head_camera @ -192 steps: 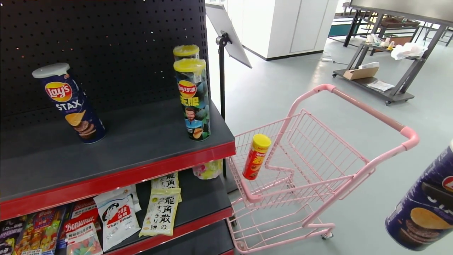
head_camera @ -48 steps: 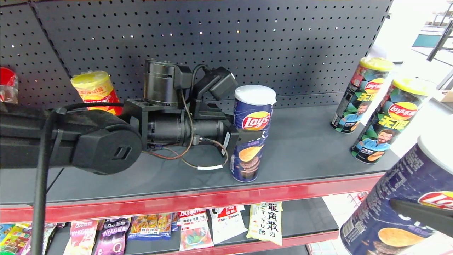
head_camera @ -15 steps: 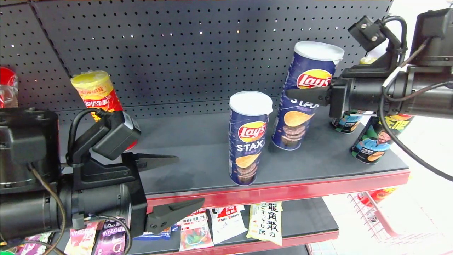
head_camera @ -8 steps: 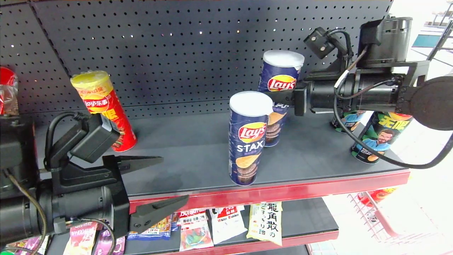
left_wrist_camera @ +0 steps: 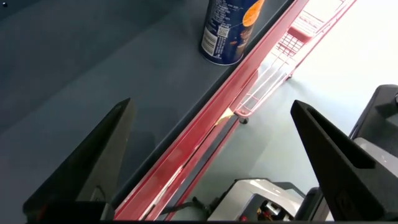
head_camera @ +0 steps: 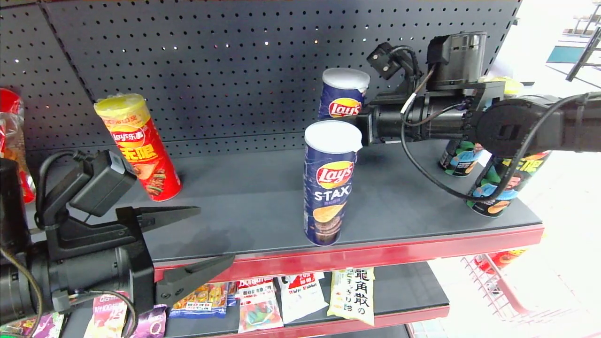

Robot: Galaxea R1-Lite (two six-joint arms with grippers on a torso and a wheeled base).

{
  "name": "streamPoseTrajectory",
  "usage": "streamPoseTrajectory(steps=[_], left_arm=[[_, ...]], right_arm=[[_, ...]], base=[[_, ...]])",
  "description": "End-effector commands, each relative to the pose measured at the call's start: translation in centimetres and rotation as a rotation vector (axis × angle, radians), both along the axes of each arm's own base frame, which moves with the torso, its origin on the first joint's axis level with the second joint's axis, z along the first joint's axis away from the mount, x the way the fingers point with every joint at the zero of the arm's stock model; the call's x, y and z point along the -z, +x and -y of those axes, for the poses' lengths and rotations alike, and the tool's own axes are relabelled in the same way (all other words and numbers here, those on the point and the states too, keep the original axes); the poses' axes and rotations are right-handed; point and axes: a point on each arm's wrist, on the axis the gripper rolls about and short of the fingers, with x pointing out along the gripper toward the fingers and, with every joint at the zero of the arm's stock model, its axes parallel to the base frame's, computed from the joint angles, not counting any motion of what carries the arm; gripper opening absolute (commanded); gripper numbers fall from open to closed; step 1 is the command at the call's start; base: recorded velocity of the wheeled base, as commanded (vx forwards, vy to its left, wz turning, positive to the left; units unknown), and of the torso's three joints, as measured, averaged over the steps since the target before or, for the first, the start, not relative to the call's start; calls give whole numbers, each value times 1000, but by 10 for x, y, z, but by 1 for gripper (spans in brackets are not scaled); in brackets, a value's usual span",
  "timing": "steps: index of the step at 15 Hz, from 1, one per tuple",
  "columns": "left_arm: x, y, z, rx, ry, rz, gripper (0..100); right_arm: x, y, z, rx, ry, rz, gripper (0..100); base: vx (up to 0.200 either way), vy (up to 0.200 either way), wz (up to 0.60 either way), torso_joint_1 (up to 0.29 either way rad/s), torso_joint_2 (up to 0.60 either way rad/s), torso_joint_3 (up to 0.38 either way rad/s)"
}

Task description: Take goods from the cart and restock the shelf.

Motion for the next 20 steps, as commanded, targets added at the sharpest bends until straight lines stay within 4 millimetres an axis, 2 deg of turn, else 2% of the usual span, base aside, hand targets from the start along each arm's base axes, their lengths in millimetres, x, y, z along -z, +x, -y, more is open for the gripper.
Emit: streamPoseTrajectory(steps=[1, 11, 12, 17, 20], left_arm=[[0, 0, 0, 0, 0, 1, 100], [1, 2, -2, -12, 1, -8, 100], [1, 2, -2, -12, 1, -8, 100], [1, 2, -2, -12, 1, -8, 100], [1, 2, -2, -12, 1, -6, 100]], right_arm=[[10, 13, -7, -6, -12, -1, 0], [20, 19, -7, -1, -28, -25, 0], [20, 19, -7, 0, -26, -27, 100], [16, 14, -5, 8, -26, -27, 100], [5, -2, 4, 28, -24, -15, 100]], base=[[0, 0, 0, 0, 0, 0], [0, 0, 0, 0, 0, 0], [0, 0, 0, 0, 0, 0], [0, 0, 0, 0, 0, 0], [0, 0, 0, 0, 0, 0]])
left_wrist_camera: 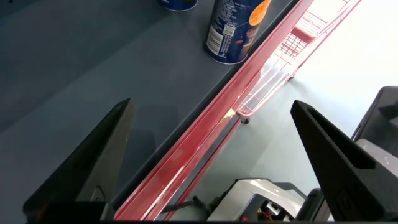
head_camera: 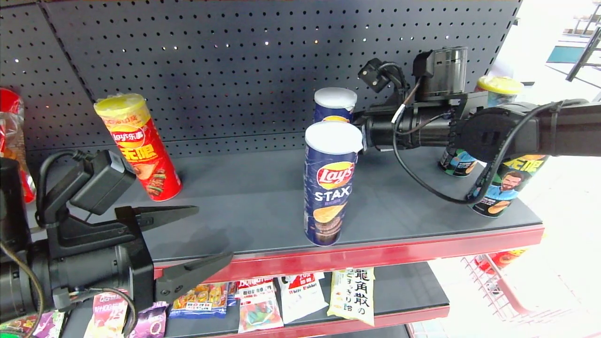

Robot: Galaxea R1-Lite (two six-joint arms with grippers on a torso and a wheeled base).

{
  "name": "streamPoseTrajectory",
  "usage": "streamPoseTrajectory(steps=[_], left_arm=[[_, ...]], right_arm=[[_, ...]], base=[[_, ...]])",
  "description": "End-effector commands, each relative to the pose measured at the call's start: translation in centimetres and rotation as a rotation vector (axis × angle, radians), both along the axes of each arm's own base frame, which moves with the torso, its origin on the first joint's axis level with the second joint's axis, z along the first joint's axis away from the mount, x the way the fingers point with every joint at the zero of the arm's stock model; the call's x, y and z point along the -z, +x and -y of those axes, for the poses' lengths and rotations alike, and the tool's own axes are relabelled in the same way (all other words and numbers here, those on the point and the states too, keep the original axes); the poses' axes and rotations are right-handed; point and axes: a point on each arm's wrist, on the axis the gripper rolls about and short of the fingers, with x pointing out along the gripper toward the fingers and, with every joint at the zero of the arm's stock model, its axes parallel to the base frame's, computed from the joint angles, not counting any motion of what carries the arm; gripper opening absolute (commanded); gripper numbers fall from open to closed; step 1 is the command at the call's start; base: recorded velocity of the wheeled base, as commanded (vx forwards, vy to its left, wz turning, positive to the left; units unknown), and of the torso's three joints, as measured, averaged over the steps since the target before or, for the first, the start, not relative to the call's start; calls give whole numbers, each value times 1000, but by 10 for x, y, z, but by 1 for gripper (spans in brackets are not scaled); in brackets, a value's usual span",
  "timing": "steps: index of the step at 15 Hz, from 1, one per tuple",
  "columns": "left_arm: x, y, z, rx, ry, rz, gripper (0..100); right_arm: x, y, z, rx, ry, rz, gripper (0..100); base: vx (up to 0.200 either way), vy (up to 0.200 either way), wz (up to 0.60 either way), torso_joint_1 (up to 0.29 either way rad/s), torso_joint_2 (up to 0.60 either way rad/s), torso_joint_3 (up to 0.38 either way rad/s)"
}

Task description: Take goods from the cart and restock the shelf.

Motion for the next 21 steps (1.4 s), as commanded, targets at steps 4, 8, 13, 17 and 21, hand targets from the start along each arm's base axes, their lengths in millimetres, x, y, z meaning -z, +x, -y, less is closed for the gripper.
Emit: streamPoseTrajectory(steps=[4, 8, 13, 17, 21], left_arm=[[-5, 6, 3, 0, -5, 17, 100], [-5, 8, 4, 2, -2, 13, 100], [2, 20, 12, 12, 19, -19, 100], [11, 33, 21, 35, 62, -40, 100], [24, 46, 30, 57, 100, -79, 100]], right_arm=[[-19, -29, 21, 55, 0, 24, 100], [-16, -55, 40, 82, -19, -6, 100], [-16, -93, 58, 102, -29, -20, 100], [0, -137, 78, 101, -51, -60, 100], [17, -205, 110, 100, -37, -62, 100]], base=[[0, 0, 0, 0, 0, 0], [0, 0, 0, 0, 0, 0], [0, 0, 0, 0, 0, 0], [0, 0, 0, 0, 0, 0], [0, 0, 0, 0, 0, 0]])
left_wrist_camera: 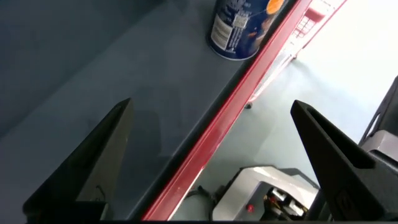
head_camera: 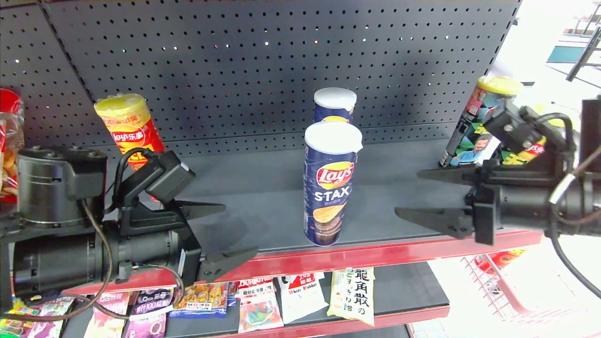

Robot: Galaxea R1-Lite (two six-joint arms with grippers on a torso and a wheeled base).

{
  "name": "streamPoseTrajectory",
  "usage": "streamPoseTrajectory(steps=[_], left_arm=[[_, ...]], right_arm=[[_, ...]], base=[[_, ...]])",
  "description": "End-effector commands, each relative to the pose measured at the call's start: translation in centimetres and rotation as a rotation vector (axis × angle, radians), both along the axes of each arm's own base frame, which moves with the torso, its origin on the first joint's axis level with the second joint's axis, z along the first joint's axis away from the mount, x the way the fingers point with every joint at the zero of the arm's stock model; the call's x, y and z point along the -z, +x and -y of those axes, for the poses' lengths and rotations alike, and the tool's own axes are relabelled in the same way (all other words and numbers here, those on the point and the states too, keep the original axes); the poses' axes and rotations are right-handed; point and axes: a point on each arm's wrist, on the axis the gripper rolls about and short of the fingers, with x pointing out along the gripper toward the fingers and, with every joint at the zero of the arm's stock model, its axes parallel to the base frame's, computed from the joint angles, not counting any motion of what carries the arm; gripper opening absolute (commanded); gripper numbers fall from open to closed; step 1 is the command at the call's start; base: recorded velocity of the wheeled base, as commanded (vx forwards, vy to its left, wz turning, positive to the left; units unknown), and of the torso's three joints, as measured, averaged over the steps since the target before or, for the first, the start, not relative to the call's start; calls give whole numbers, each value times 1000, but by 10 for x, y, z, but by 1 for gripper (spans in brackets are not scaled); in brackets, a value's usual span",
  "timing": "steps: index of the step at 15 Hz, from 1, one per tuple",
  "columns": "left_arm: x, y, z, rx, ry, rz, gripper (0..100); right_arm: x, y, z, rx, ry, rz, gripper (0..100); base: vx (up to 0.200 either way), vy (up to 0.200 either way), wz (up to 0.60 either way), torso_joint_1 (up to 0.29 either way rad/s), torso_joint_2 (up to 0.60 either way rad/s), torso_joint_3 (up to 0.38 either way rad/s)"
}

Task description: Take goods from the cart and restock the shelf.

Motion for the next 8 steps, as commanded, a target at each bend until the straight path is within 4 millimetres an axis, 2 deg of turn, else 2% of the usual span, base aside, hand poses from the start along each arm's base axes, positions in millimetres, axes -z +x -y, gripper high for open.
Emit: streamPoseTrajectory(steps=[1, 3, 5, 8], left_arm=[[12, 9, 9, 15, 27, -47, 100], [18, 19, 16, -5, 73, -37, 100], [22, 26, 25, 10, 84, -49, 100], [26, 42, 37, 9, 85, -34, 100]], right_arm=[[5, -55, 26, 11, 47, 28, 100], [8, -72, 36, 58, 97, 7, 100], [3, -80, 47, 142, 122, 38, 100], [0, -81, 58, 220, 143, 50, 100]], base=[[0, 0, 0, 0, 0, 0], [0, 0, 0, 0, 0, 0], [0, 0, 0, 0, 0, 0], [0, 0, 0, 0, 0, 0]])
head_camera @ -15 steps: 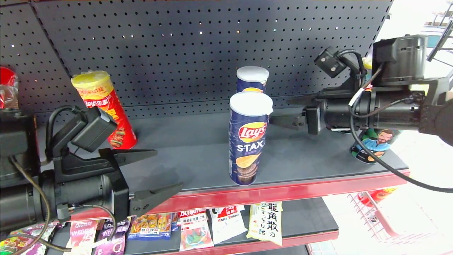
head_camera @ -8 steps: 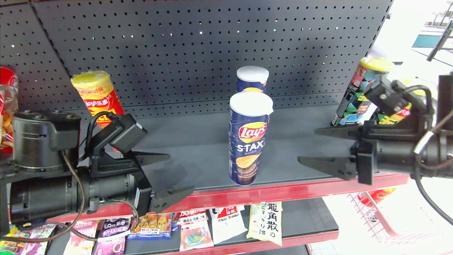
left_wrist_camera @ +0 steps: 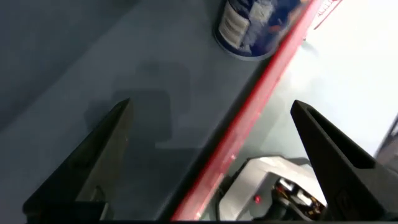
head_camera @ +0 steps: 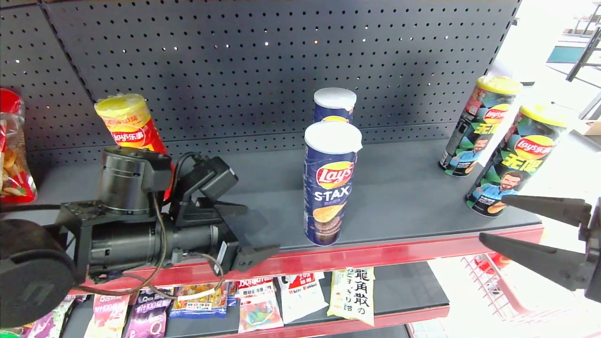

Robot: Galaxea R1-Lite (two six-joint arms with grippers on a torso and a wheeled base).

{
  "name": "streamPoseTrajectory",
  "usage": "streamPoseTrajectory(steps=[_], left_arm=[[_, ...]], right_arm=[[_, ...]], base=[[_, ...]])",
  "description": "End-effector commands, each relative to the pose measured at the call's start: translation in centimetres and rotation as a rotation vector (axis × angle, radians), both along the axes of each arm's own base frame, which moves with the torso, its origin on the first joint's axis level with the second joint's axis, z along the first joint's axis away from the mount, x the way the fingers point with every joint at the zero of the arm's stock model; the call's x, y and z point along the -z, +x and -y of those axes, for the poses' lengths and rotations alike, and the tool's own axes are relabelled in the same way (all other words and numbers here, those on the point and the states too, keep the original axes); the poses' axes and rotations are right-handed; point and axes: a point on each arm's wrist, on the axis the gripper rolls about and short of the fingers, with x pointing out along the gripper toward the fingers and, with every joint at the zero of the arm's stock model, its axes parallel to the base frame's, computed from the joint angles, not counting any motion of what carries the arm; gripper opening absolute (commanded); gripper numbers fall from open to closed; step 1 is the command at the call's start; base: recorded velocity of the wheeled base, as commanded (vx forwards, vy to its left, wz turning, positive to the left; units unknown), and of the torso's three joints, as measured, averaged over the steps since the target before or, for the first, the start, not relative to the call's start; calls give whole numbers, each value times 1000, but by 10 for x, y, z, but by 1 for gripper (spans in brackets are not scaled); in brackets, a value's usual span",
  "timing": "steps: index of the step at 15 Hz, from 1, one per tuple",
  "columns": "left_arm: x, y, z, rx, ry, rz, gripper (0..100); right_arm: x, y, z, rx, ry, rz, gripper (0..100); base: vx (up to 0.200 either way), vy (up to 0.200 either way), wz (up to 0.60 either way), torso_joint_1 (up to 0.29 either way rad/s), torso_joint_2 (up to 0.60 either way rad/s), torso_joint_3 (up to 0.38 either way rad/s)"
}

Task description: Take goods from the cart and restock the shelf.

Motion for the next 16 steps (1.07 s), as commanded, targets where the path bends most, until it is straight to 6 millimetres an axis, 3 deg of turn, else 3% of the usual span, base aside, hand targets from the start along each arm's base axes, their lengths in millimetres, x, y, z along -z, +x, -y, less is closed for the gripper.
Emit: streamPoseTrajectory(steps=[1, 16], left_arm=[[12, 16, 11, -7, 11, -2, 100], [16, 49, 38, 1, -15, 45, 100]], right_arm=[[-5, -8, 7, 36, 16, 34, 100], [-5, -10, 8, 35, 20, 40, 100]], base=[[0, 0, 0, 0, 0, 0], [0, 0, 0, 0, 0, 0]])
